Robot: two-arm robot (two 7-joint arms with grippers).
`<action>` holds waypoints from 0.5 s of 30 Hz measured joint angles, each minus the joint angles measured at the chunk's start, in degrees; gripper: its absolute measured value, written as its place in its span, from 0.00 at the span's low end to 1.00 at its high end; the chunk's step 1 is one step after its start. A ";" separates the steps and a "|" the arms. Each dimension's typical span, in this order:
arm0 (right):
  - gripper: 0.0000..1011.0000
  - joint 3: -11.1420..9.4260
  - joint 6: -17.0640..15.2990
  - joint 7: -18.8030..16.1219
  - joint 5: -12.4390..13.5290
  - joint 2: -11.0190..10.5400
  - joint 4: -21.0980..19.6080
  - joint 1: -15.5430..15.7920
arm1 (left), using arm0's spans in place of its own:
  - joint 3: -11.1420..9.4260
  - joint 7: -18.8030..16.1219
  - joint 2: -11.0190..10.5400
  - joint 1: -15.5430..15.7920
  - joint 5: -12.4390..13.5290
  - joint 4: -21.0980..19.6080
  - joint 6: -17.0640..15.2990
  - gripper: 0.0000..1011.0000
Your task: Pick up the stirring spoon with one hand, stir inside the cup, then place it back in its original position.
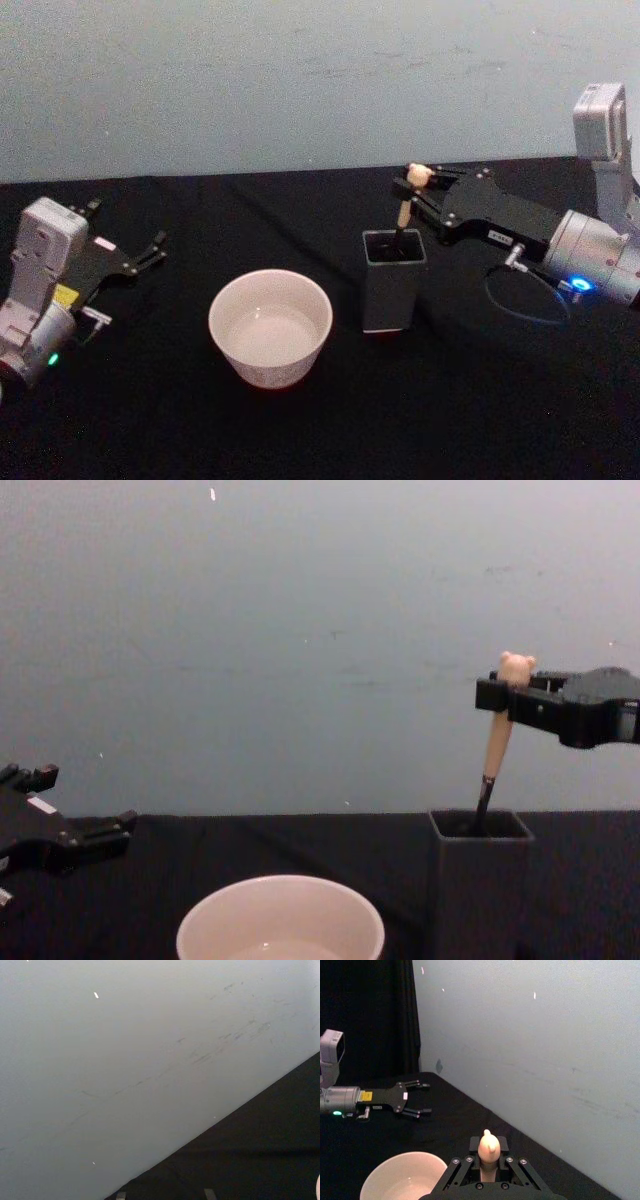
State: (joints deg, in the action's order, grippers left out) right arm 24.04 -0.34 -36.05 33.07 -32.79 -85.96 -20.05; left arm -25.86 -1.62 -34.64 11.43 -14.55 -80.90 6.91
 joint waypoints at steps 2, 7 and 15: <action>0.19 0.34 -0.42 -0.18 0.10 0.14 0.71 -0.34 | 0.00 0.00 0.00 0.00 0.00 0.00 0.00 0.99; 0.19 1.73 -1.41 -0.72 0.12 0.82 3.32 -1.80 | 0.00 0.00 0.00 0.00 0.01 0.00 0.00 0.99; 0.19 3.68 -2.15 -0.90 -0.81 2.32 7.38 -3.80 | 0.00 0.00 0.00 0.00 0.00 0.00 0.00 0.99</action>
State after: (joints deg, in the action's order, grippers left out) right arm 27.72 -2.49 -36.95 32.26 -30.47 -78.58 -23.85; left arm -25.86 -1.62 -34.65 11.43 -14.55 -80.90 6.91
